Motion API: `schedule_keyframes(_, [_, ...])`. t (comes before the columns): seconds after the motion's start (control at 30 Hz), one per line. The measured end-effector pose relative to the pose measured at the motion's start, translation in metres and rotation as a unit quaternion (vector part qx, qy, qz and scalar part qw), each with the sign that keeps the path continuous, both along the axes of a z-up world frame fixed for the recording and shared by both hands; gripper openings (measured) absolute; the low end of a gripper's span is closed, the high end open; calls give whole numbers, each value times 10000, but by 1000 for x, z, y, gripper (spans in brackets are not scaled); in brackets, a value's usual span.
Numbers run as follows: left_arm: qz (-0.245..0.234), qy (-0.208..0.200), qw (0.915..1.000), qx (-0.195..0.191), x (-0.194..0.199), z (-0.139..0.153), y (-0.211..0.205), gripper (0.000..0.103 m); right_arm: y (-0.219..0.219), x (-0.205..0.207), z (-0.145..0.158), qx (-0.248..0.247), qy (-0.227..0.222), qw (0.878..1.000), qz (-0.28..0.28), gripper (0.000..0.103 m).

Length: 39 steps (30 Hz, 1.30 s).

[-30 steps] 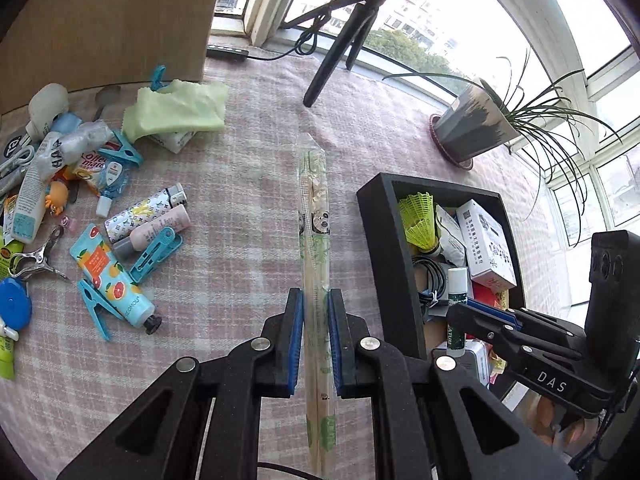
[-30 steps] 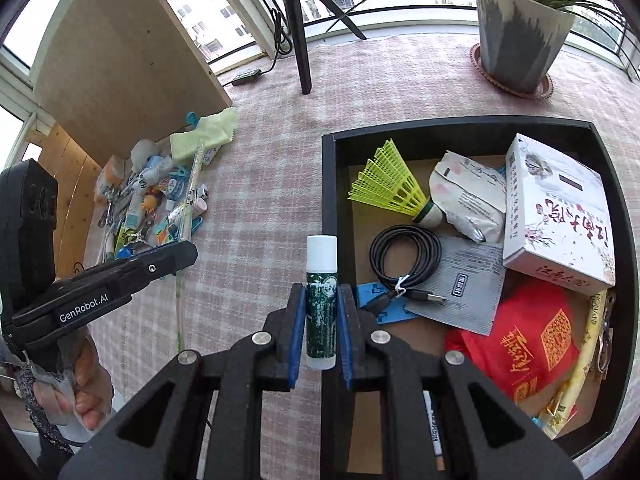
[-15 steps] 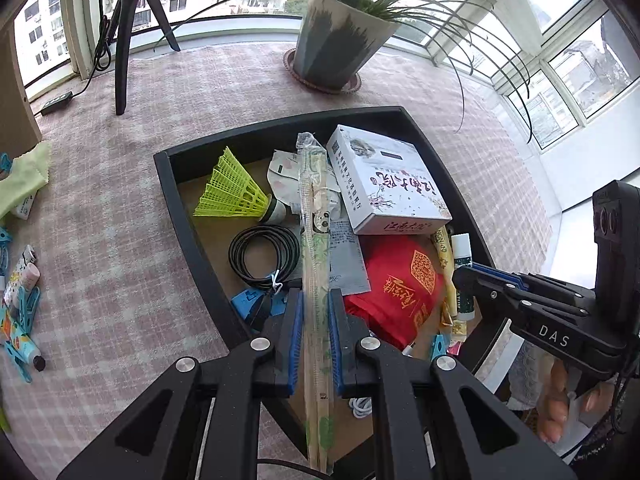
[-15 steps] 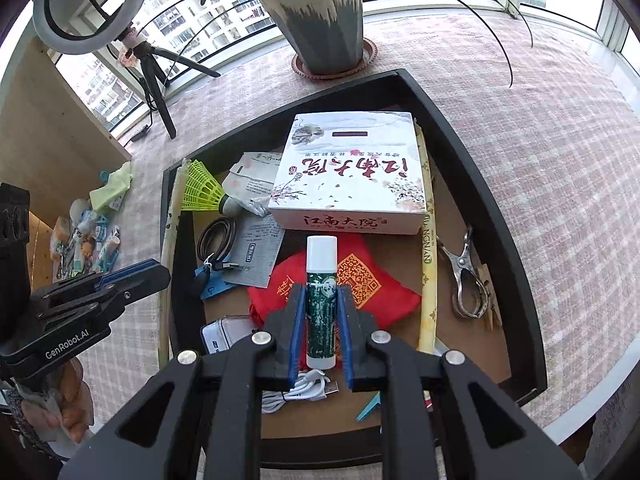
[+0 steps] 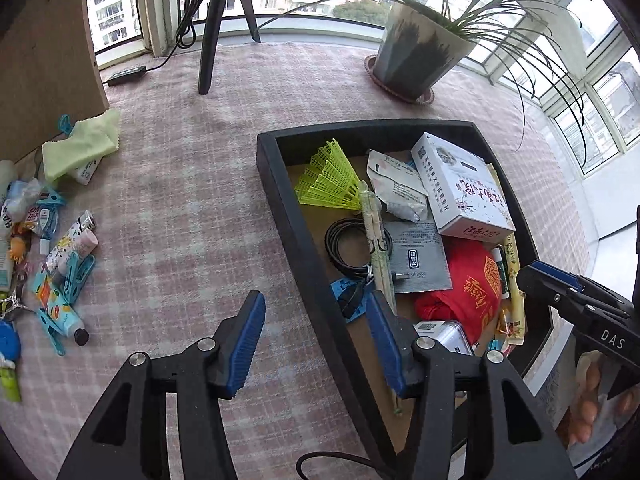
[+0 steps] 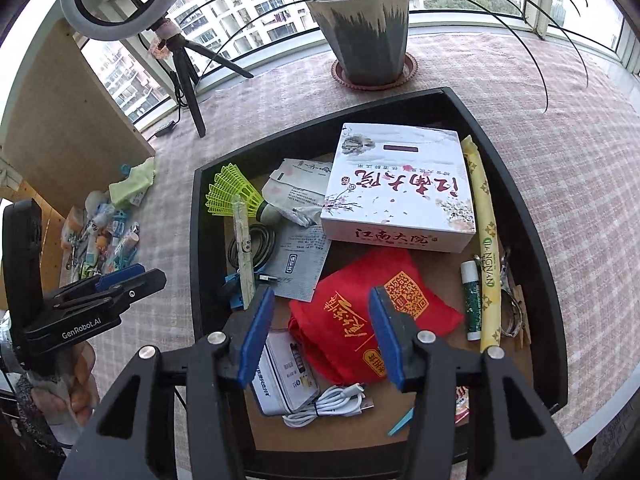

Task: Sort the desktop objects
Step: 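Carry chopsticks and lip balm into the tray and open both grippers, then grasp the teal clothespin with the left gripper while the right grasps the hand cream tube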

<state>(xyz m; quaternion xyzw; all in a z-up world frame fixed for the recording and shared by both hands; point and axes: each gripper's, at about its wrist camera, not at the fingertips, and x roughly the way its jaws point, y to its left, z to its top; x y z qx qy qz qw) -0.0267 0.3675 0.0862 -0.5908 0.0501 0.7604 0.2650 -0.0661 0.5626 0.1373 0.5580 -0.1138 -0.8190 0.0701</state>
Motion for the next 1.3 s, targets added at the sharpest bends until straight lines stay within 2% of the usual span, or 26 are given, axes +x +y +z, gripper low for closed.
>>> schedule_keyframes(0.1, [372, 37, 9991, -176, -13, -8, -32, 51, -23, -6, 0, -86, 8, 9996, 271, 48])
schedule_keyframes(0.23, [1058, -62, 9941, -220, -34, -19, -83, 51, -58, -14, -1, -211, 11, 9978, 628, 48])
schedule_keyframes(0.5, [2197, -253, 9747, -333, -57, -40, -178, 51, -136, -28, -6, -318, -39, 9880, 1514, 48])
schedule_keyframes(0.73, [2788, -326, 9591, -361, -59, -49, -236, 50, -205, -36, -12, -282, -98, 9724, 2315, 48])
schedule_keyframes(0.83, [2960, -379, 9538, -344, -58, -52, -254, 50, -232, -38, -16, -221, -118, 9653, 2598, 48])
schedule_keyframes(0.97, [3043, -432, 9511, -313, -57, -56, -268, 50, -266, -44, -23, -175, -212, 9560, 2921, 47])
schedule_keyframes(1.13, [3035, -568, 9511, -64, -58, -60, -270, 50, -305, -49, -37, -105, -382, 9457, 3226, 39])
schedule_keyframes(1.3, [2918, -584, 9547, -95, -64, -67, -260, 50, -330, -55, -52, -27, -550, 9400, 3366, 37])
